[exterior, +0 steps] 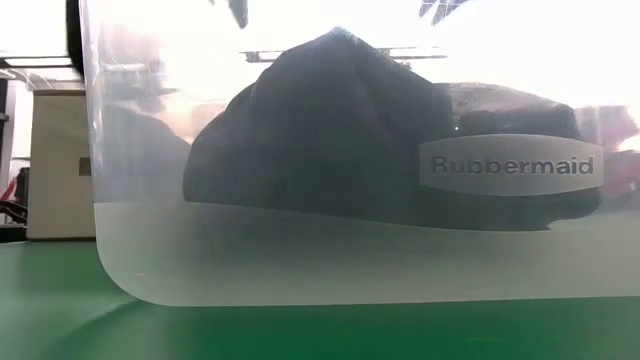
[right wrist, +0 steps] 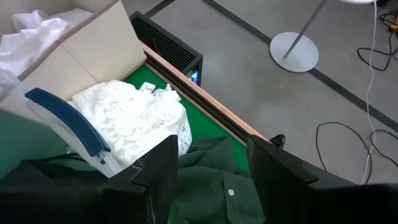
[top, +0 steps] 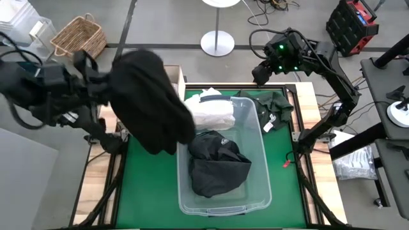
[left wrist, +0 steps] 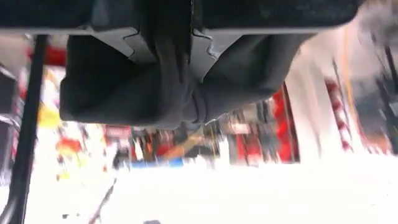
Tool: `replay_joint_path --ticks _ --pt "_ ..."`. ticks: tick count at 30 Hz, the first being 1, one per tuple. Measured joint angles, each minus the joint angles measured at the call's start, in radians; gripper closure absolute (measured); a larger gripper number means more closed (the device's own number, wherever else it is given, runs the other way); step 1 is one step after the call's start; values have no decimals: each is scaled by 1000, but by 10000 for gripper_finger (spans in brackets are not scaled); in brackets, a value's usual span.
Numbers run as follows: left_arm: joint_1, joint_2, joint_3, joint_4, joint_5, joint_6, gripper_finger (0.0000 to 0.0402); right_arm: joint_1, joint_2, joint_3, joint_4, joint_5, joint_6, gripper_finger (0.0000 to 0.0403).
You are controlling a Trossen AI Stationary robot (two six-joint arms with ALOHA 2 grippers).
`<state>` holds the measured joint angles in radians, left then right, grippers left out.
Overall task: Sort clothes
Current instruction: Put the black pants into the transparent bin
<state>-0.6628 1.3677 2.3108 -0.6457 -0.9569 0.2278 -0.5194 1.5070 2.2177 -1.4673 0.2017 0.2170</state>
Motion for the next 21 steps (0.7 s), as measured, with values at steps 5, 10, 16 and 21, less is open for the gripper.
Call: replay_joint_path --ticks 5,10,16,21 --pt "1 14 0 361 20 336 386 0 0 0 6 0 3 220" --pt "14 30 0 560 148 502 386 0 0 0 8 0 13 220" --pt "84 84 -1 800 257 661 386 0 0 0 11 0 29 220" --pt "193 137 0 856 317 635 386 0 0 0 11 0 29 220"
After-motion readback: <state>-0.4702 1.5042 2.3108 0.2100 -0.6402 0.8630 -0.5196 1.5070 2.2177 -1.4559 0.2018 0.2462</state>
